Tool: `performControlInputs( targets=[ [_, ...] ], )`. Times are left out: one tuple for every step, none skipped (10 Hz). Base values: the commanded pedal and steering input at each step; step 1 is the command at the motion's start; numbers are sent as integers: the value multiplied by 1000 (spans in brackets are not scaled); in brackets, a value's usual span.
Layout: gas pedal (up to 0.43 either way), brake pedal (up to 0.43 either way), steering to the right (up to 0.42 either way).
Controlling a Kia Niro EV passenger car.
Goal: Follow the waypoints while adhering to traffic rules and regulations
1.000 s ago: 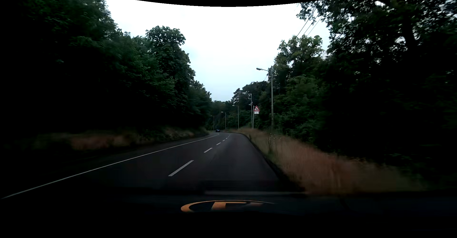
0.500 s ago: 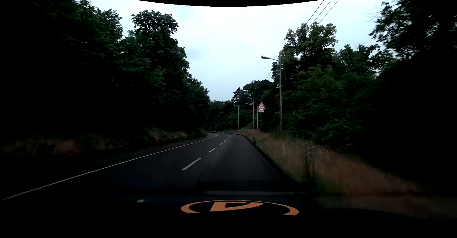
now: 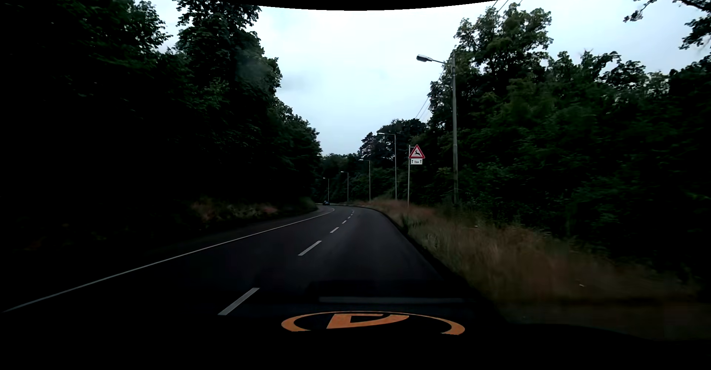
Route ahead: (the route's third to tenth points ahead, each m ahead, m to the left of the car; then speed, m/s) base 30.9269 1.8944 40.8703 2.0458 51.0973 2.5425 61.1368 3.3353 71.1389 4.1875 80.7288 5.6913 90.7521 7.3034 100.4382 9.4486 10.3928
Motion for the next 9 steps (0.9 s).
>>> performControlInputs(
  targets=[
    [189, 0, 7],
    [189, 0, 6],
    [189, 0, 6],
    [189, 0, 6],
    [189, 0, 6],
    [189, 0, 6],
    [189, 0, 6],
    [189, 0, 6],
    [189, 0, 6]
  ],
)
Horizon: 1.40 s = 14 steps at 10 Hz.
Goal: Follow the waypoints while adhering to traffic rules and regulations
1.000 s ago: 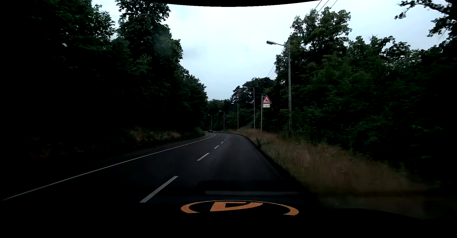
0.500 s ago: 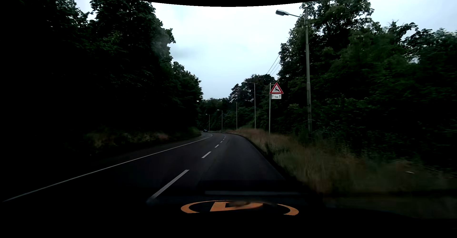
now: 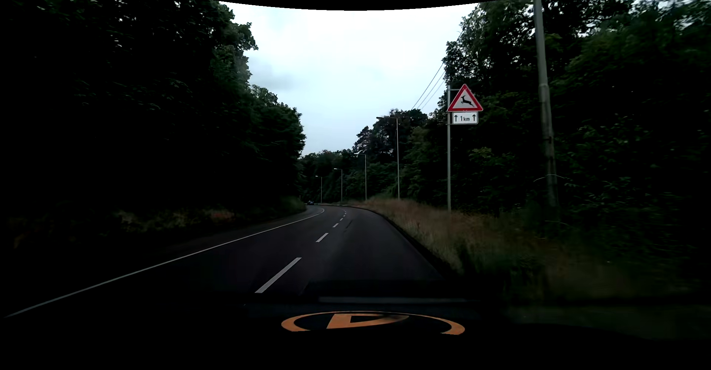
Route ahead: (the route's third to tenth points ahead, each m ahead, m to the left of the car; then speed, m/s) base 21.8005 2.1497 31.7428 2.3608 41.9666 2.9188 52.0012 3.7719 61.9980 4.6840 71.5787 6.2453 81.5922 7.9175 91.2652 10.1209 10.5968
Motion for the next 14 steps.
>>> performControlInputs(
  targets=[
    [177, 0, 5],
    [177, 0, 5],
    [177, 0, 4],
    [177, 0, 3],
    [177, 0, 2],
    [177, 0, 1],
    [177, 0, 1],
    [177, 0, -1],
    [177, 0, -3],
    [177, 0, -4],
    [177, 0, -4],
    [177, 0, -5],
    [177, 0, -5],
    [177, 0, -6]
  ],
)
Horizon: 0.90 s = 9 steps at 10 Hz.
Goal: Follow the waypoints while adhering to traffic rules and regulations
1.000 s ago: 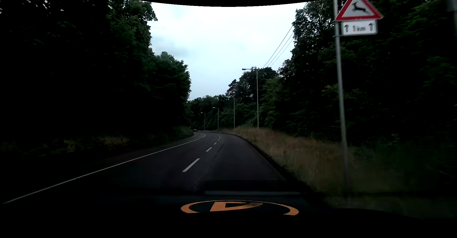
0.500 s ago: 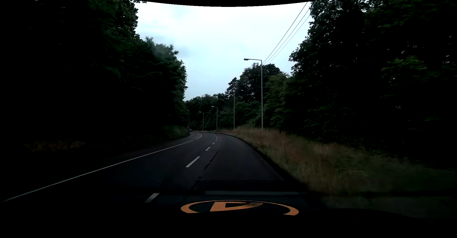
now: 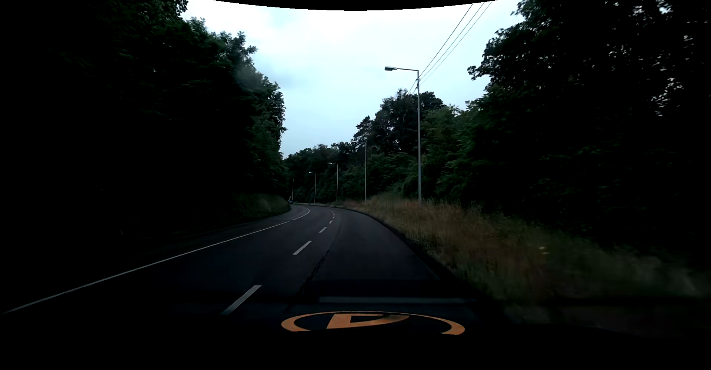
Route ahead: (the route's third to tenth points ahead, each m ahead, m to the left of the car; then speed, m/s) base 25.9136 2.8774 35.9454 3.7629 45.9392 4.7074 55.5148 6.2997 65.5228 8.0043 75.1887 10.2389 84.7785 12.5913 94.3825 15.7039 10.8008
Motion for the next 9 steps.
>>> performControlInputs(
  targets=[
    [177, 0, -8],
    [177, 0, -10],
    [177, 0, -11],
    [177, 0, -12],
    [177, 0, -12],
    [177, 0, -12],
    [177, 0, -12],
    [177, 0, -12],
    [177, 0, -12]
  ],
)
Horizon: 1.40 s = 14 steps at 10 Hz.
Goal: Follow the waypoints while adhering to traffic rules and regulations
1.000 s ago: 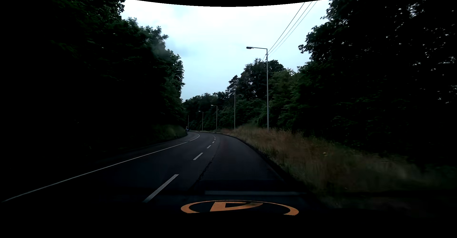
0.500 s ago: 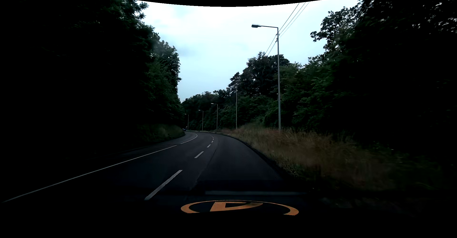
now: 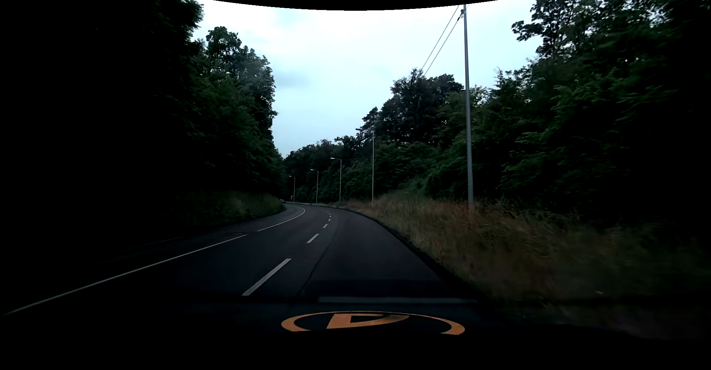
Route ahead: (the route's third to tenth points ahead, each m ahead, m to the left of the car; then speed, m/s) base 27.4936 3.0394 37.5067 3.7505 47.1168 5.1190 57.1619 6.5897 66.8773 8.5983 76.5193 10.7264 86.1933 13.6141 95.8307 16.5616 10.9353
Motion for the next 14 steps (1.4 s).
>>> performControlInputs(
  targets=[
    [177, 0, -12],
    [177, 0, -12],
    [177, 0, -12],
    [177, 0, -12],
    [177, 0, -12],
    [177, 0, -14],
    [177, 0, -14],
    [177, 0, -15],
    [189, 0, -17],
    [189, 0, -18],
    [189, 0, -18],
    [189, 0, -18],
    [189, 0, -18],
    [189, 0, -18]
  ],
)
